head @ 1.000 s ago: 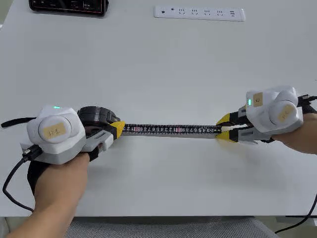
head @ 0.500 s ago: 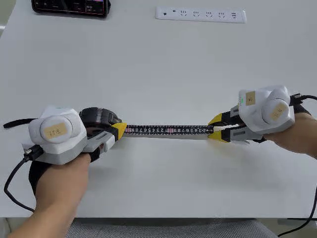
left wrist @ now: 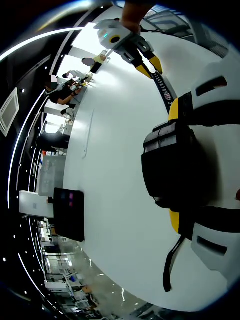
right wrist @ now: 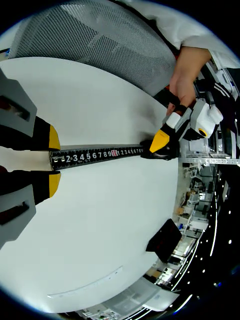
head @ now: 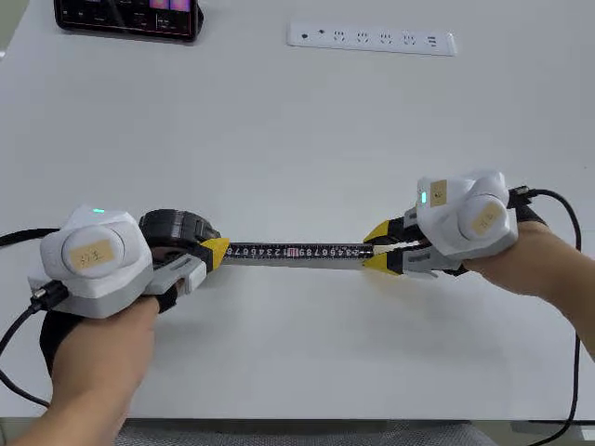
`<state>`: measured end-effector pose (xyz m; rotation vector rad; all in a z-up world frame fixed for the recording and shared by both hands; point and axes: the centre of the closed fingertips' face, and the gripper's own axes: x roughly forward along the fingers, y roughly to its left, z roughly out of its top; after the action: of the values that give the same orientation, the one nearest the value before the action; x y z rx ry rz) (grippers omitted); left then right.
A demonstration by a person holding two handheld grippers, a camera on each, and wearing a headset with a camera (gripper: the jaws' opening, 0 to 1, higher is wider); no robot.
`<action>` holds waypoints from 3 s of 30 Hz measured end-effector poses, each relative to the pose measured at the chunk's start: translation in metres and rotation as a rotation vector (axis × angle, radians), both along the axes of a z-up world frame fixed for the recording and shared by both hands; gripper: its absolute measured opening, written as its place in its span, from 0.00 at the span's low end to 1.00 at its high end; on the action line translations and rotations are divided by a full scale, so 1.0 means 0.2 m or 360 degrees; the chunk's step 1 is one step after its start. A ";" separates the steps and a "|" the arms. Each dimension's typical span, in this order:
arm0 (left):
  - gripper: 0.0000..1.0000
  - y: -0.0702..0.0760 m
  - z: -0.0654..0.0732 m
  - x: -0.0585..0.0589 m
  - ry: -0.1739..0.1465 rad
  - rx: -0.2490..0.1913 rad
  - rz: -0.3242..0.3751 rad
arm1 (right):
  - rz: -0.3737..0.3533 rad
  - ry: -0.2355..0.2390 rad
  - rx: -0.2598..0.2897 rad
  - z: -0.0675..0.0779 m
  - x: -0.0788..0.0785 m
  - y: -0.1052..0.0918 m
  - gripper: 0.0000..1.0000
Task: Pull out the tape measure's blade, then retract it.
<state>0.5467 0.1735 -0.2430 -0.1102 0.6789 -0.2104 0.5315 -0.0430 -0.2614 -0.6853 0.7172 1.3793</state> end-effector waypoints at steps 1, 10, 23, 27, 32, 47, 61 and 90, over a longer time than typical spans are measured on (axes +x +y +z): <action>0.60 0.00 0.00 0.00 0.0000 0.0000 0.0001 | 0.0002 -0.0001 0.0002 0.00 0.00 0.00 0.11; 0.61 0.00 0.00 0.00 -0.0003 -0.0001 0.0002 | 0.0012 0.0007 0.0016 -0.02 0.01 0.05 0.11; 0.61 0.00 0.00 0.00 -0.0004 -0.0006 0.0002 | 0.0025 0.0009 0.0042 -0.02 0.01 0.13 0.11; 0.60 0.00 0.00 0.00 0.0000 -0.0011 0.0003 | 0.0025 0.0011 0.0052 -0.02 0.01 0.16 0.11; 0.60 0.00 0.00 0.00 0.0001 -0.0017 0.0004 | 0.0027 0.0011 0.0061 -0.02 0.01 0.19 0.11; 0.61 0.00 0.00 0.00 0.0005 -0.0028 0.0008 | 0.0027 0.0018 0.0081 -0.03 0.01 0.25 0.10; 0.60 0.00 0.01 -0.01 0.0006 -0.0050 0.0010 | 0.0010 0.0052 0.0151 -0.03 0.01 0.35 0.10; 0.60 0.01 0.00 0.00 0.0023 -0.0090 0.0004 | 0.0017 0.0110 0.0300 -0.02 -0.01 0.61 0.11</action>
<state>0.5462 0.1752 -0.2426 -0.1666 0.6877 -0.2267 0.5285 0.0781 -0.2651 -0.4953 0.6288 1.4647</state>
